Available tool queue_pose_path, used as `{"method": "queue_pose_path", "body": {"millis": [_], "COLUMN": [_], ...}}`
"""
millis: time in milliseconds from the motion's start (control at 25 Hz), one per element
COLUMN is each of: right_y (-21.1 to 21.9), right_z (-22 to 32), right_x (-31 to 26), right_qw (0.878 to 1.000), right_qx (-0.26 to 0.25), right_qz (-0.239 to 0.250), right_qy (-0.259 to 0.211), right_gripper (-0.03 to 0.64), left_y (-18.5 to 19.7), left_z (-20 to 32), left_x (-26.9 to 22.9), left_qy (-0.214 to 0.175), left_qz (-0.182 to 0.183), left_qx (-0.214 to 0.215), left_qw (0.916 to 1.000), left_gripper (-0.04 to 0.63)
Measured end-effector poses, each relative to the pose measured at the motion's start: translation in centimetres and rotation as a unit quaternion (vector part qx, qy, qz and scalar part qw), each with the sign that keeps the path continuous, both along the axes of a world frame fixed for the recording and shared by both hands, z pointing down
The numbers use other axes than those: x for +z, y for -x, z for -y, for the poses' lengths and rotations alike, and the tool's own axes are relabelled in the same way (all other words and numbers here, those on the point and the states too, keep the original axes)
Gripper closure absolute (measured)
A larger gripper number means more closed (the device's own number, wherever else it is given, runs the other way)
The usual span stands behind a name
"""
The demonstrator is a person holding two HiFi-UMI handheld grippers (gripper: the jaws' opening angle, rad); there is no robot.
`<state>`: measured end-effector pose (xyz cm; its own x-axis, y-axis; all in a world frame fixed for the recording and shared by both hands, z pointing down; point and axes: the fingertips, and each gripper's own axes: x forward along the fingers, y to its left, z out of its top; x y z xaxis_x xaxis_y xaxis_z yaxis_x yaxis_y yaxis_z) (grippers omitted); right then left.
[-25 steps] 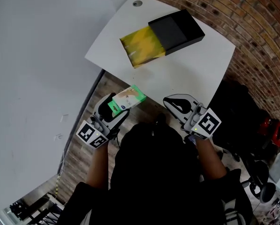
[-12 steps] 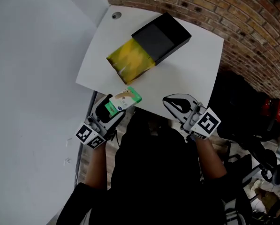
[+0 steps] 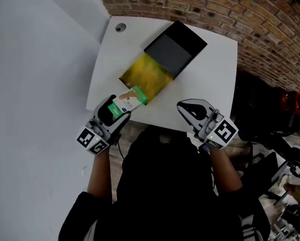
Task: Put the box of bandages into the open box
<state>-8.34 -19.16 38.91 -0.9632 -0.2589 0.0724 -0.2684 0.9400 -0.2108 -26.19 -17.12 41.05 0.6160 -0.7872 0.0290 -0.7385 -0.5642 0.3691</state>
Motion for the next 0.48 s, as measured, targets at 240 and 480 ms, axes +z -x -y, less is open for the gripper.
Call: {"method": "queue_pose_path", "body": {"millis": [240, 480], "right_y": [1.8, 2.3], "right_z": [0.5, 0.6], "right_x": [-0.1, -0.7], "right_qw": [0.999, 0.995], "right_qx": [0.041, 0.091], "right_qz": [-0.016, -0.028], "right_qy": [-0.007, -0.016], "right_gripper": [0.611, 0.611], "left_y": [2.3, 1.9], "left_z": [2.7, 5.2], "left_x": [0.5, 1.3], "left_qy": [-0.016, -0.036], "left_qz": [0.020, 0.051], "left_qx": [0.032, 0.082], "left_qw": [0.9992, 0.9947], "left_gripper": [0.244, 0.244]}}
